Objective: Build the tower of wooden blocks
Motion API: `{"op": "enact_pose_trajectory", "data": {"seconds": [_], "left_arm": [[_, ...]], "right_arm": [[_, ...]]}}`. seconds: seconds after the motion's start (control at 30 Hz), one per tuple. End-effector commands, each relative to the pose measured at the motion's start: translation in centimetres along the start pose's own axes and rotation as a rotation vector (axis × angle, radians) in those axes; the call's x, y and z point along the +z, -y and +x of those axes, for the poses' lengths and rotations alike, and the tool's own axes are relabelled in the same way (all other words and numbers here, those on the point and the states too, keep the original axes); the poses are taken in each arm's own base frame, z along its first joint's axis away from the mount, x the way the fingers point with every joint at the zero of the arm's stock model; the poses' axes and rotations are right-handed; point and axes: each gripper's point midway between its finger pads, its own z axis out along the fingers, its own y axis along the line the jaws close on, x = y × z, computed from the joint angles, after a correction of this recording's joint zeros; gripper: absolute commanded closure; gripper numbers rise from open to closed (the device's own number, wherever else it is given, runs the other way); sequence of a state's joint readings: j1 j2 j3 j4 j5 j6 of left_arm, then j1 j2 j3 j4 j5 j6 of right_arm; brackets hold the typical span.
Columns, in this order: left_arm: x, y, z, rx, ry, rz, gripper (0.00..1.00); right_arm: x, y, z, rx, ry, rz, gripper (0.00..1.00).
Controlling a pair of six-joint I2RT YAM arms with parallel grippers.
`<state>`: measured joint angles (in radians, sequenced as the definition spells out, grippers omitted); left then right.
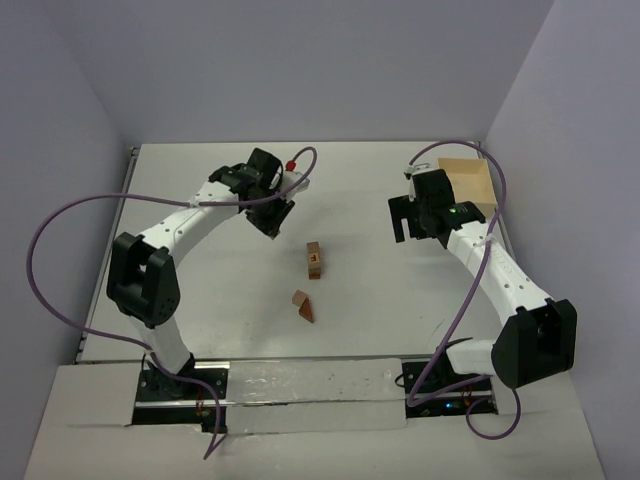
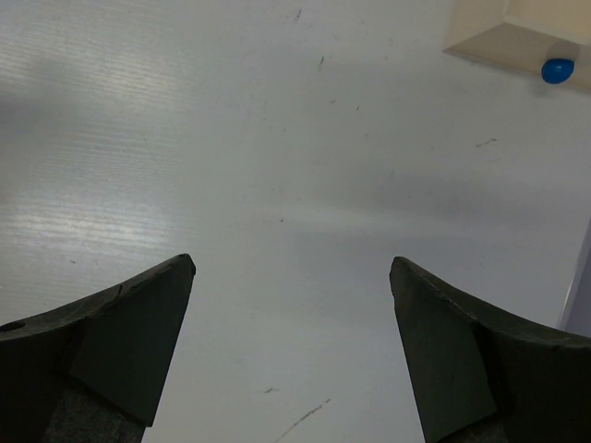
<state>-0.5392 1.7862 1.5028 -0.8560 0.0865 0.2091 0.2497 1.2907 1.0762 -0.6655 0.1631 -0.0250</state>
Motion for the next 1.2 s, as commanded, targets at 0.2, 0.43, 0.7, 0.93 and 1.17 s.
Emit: {"op": "enact_pose_trajectory", "data": {"seconds": [0.2, 0.43, 0.7, 0.93, 1.17], "left_arm": [[-5.8, 2.6, -3.2, 0.276, 0.072, 0.071, 0.97], [-6.4, 5.8, -4.0, 0.371, 0.043, 0.215, 0.97], [-6.0, 7.4, -4.0, 0.448, -0.001, 0.272, 0.96], [-5.2, 8.0, -4.8, 0.487, -0.012, 0.275, 0.9], [-3.5, 9.2, -4.7, 0.55, -0.051, 0.267, 0.88]], "right_arm": [[-1.0, 0.2, -1.7, 0.002, 0.076, -0.008, 0.06], [-1.1, 0.2, -1.8, 0.001, 0.082, -0.011, 0.06], [-1.1, 0.1, -1.6, -0.003, 0.077, -0.013, 0.06], [-1.2, 0.1, -1.7, 0.007, 0.087, -0.012, 0.04], [-1.2, 0.3, -1.8, 0.012, 0.091, -0.005, 0.0]]}}
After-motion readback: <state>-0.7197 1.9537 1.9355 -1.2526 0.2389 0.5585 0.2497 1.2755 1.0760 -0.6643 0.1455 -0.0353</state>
